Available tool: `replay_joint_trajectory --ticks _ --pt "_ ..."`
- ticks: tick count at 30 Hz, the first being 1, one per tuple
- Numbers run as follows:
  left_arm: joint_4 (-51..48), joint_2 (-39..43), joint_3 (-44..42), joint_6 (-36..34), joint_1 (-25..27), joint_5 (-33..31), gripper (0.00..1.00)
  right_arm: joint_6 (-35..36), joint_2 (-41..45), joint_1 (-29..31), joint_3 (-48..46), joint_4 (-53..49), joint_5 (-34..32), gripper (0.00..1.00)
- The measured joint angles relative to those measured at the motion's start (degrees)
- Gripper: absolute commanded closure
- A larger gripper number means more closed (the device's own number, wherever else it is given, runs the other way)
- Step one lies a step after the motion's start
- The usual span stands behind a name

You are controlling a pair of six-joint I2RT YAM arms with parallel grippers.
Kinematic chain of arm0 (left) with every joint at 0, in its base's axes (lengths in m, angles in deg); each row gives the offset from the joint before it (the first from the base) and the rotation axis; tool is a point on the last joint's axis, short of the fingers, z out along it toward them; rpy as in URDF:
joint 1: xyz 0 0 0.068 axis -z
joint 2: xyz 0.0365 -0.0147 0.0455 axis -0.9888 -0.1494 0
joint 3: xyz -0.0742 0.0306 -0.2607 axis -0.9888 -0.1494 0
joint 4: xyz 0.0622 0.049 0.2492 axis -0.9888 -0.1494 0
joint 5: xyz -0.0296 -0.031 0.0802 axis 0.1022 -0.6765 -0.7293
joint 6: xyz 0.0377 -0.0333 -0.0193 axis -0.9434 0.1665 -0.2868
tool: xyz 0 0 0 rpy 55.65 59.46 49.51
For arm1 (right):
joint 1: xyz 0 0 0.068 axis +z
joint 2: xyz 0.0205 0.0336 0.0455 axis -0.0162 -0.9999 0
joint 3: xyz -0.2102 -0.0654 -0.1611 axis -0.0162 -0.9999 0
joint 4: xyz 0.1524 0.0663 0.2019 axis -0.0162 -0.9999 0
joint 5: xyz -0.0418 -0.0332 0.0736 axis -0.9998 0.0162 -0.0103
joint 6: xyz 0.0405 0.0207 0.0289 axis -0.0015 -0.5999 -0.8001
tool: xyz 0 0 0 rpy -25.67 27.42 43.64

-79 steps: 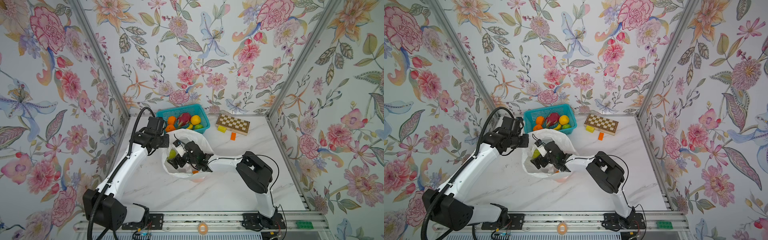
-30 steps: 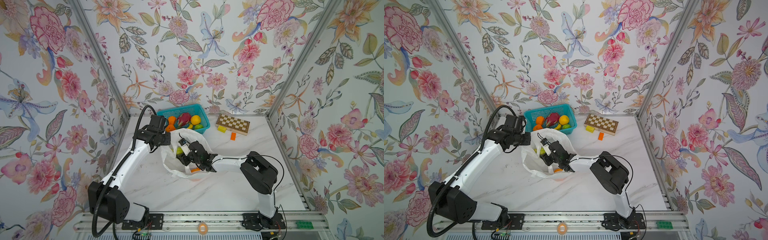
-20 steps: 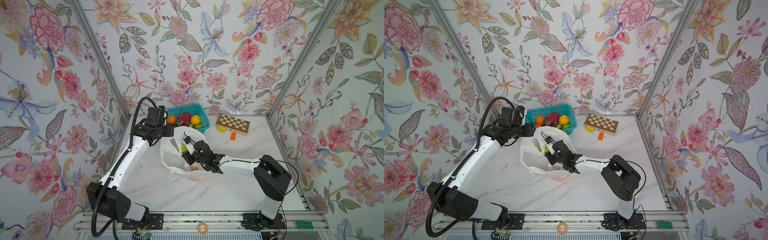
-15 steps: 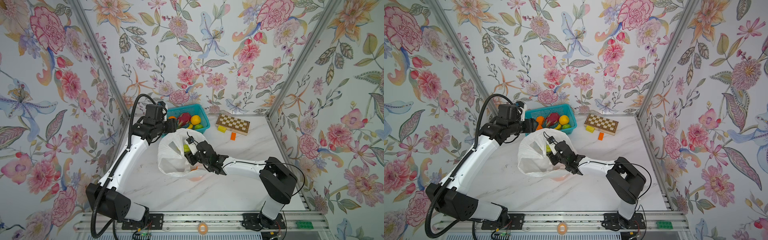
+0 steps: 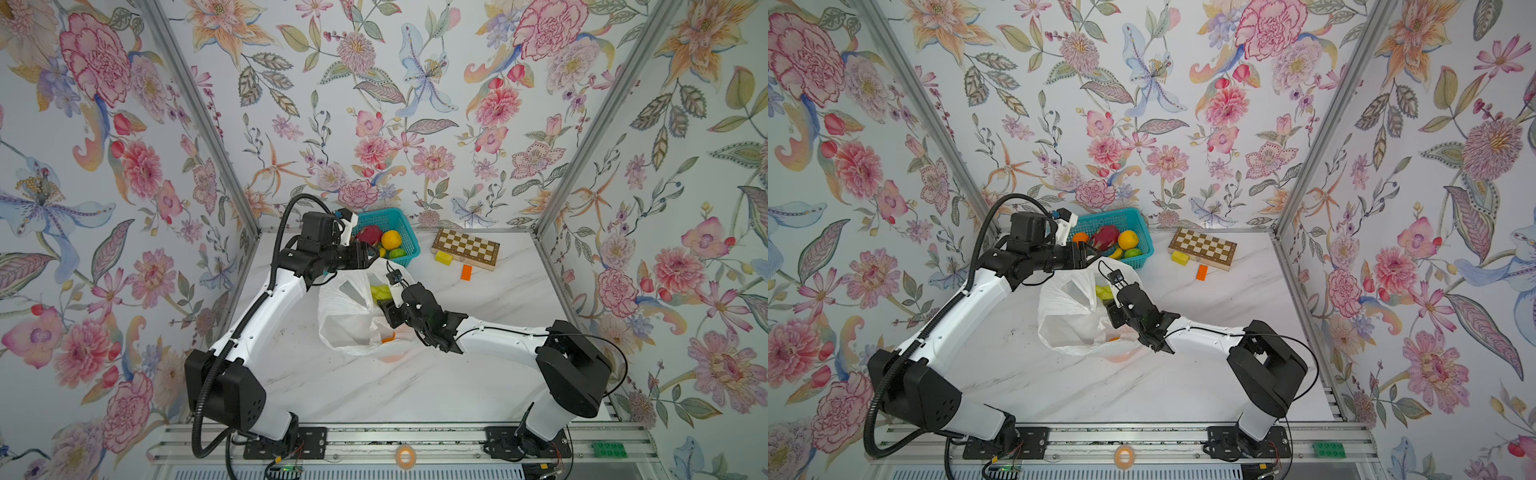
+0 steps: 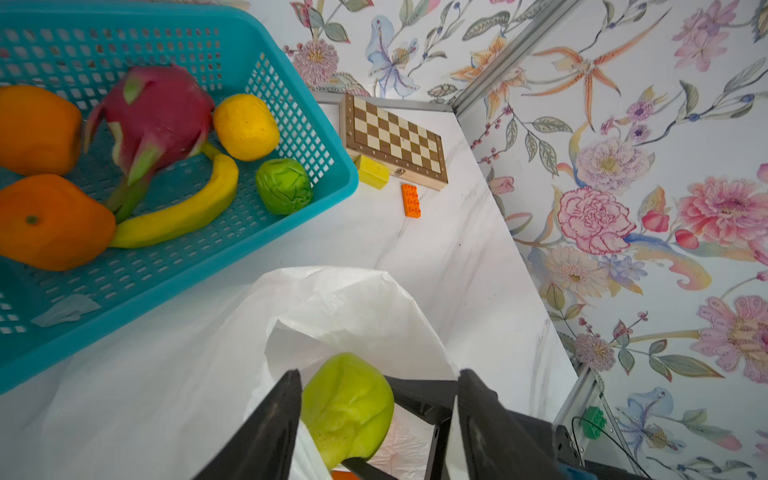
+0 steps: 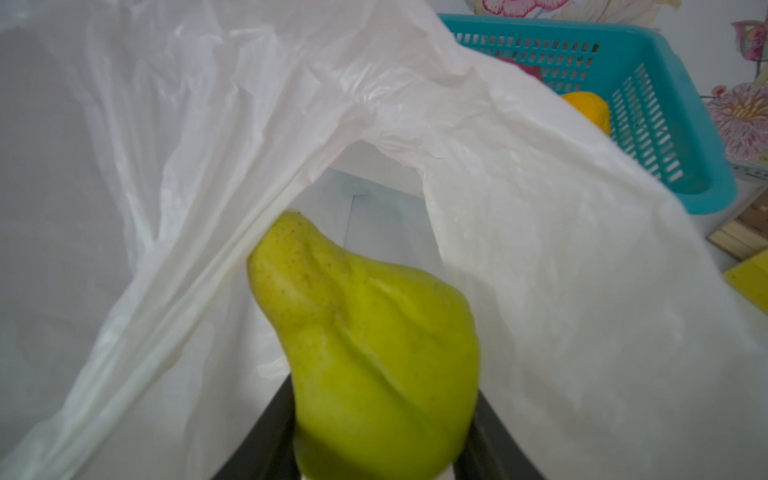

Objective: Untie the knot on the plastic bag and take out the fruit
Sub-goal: 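Lift the light-green pear out of the bag with the right gripper toward the left gripper, then grasp the light-green pear with the left gripper and open the right gripper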

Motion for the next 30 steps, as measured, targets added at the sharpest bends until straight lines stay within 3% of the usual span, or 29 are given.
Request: replay_joint_trajectory --ticks 8,24,30 --pt "0.0 -5.1 -1.1 -1.4 1.4 2.8 0.39 -3.7 0.1 -0.2 -1.1 1.3 -0.3 0.53" --pt "-5.0 -7.8 -3.5 -6.5 1.4 2.8 0.18 -5.9 0.8 -0.3 -1.2 4.3 -1.1 0.53" --pt "-5.5 -8.7 -3.5 -6.1 1.4 5.0 0.23 -5.8 0.9 -0.5 -1.2 5.6 -1.7 0.52"
